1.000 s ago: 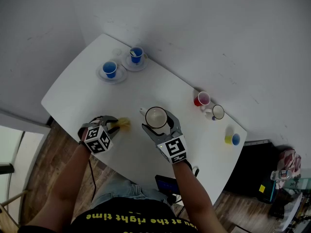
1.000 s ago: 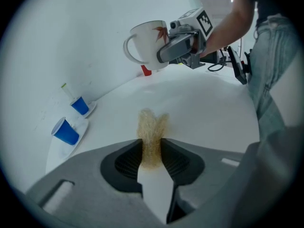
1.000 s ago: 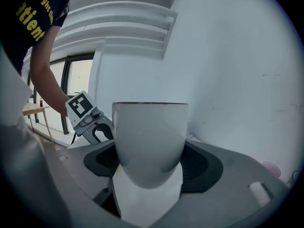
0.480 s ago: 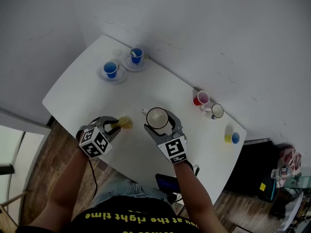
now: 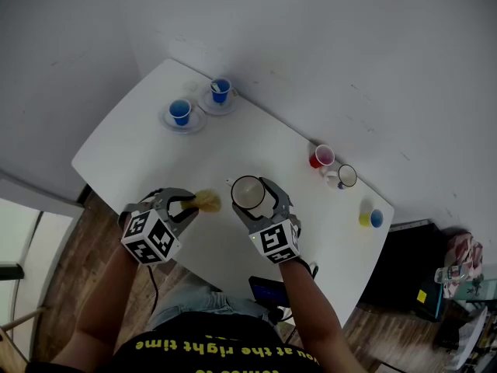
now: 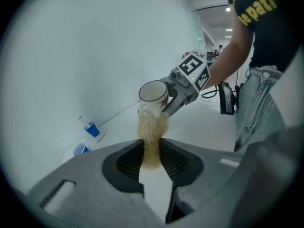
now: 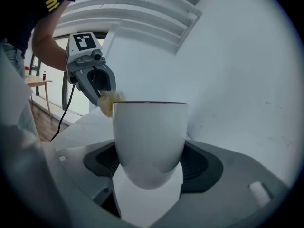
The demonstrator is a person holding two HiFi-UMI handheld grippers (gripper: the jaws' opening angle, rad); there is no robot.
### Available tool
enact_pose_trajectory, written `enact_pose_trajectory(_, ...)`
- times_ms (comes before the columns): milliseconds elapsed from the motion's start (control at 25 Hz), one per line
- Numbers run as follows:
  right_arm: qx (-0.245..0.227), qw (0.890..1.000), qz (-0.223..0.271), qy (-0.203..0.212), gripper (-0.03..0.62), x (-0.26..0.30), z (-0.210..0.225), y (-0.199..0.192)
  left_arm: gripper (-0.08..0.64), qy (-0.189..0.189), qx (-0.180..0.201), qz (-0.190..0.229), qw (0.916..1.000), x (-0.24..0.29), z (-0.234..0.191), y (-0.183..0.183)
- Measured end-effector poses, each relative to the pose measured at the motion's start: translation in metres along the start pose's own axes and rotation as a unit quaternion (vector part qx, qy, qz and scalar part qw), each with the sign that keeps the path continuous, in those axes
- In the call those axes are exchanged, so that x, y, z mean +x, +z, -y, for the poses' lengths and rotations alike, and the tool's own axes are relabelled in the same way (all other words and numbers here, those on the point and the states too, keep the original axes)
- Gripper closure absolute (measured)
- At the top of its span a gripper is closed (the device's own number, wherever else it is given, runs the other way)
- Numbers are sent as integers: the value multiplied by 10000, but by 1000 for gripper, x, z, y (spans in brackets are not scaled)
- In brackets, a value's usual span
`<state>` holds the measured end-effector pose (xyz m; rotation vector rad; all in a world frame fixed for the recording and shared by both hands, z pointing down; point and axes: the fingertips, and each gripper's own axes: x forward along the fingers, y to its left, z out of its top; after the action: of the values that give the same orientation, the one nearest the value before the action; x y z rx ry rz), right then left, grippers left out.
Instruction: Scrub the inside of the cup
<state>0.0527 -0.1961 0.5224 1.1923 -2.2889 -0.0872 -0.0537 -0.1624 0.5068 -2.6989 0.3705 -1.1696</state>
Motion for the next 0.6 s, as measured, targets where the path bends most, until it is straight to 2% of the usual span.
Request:
enact_pose_trajectory(440, -611, 9979, -230, -19, 209, -4, -18, 7, 460, 106, 88, 103, 9999, -31, 4, 27)
enact_pose_trajectory(600, -849, 9959, -322, -41, 209, -6, -20, 7, 460, 123, 285, 47, 9995, -38, 4, 41)
